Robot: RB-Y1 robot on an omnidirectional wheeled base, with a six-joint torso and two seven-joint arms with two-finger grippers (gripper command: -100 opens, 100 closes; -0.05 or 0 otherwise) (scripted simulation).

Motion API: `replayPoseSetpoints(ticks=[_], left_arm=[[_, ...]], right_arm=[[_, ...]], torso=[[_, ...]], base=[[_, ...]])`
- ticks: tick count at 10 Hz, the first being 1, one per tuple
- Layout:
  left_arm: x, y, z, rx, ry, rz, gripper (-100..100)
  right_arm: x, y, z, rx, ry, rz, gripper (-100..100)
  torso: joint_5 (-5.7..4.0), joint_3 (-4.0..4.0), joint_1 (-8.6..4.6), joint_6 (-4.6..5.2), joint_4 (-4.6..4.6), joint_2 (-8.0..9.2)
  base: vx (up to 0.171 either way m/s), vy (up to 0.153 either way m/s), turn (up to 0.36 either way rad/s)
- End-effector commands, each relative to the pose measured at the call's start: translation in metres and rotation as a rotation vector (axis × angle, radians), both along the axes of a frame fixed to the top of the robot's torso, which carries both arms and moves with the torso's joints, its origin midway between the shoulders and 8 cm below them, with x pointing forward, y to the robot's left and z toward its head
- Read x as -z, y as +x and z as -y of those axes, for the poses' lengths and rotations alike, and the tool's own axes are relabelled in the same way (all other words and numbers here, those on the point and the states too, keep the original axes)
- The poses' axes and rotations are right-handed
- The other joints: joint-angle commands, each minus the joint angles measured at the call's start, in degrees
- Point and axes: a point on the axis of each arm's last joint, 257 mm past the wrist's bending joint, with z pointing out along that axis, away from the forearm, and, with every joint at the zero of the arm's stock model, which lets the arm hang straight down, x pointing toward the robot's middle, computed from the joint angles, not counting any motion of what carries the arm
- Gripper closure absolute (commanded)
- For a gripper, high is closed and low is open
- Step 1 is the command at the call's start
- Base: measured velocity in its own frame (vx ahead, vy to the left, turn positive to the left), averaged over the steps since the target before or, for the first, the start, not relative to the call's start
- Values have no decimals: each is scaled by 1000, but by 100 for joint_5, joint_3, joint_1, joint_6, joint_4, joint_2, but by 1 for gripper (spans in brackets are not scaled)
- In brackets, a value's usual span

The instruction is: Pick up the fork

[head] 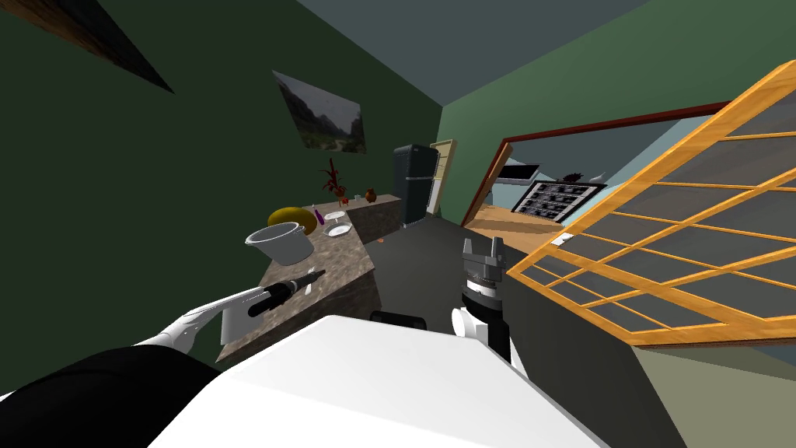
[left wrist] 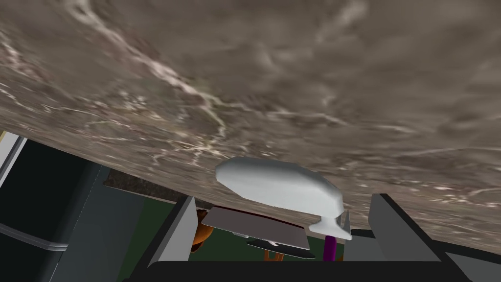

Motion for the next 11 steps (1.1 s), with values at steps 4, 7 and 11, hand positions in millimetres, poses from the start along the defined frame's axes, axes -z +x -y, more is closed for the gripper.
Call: replayPoseSetpoints(ticks=[4, 7, 11], left_arm=[[-4, 24, 15, 29, 14, 4, -100], [-7, 36, 22, 44, 27, 3, -100], [-7, 36, 22, 44, 27, 3, -100]], right_arm=[[0, 0, 0, 0, 0, 0, 0], [0, 0, 0, 0, 0, 0, 0], [0, 0, 0, 0, 0, 0, 0]], torso=[[-1, -2, -6, 2, -1, -4], [1, 2, 7, 2, 1, 5], [-1, -1, -4, 2, -1, -2]], base=[[-13, 14, 69], [-21, 24, 17], [0, 0, 19]])
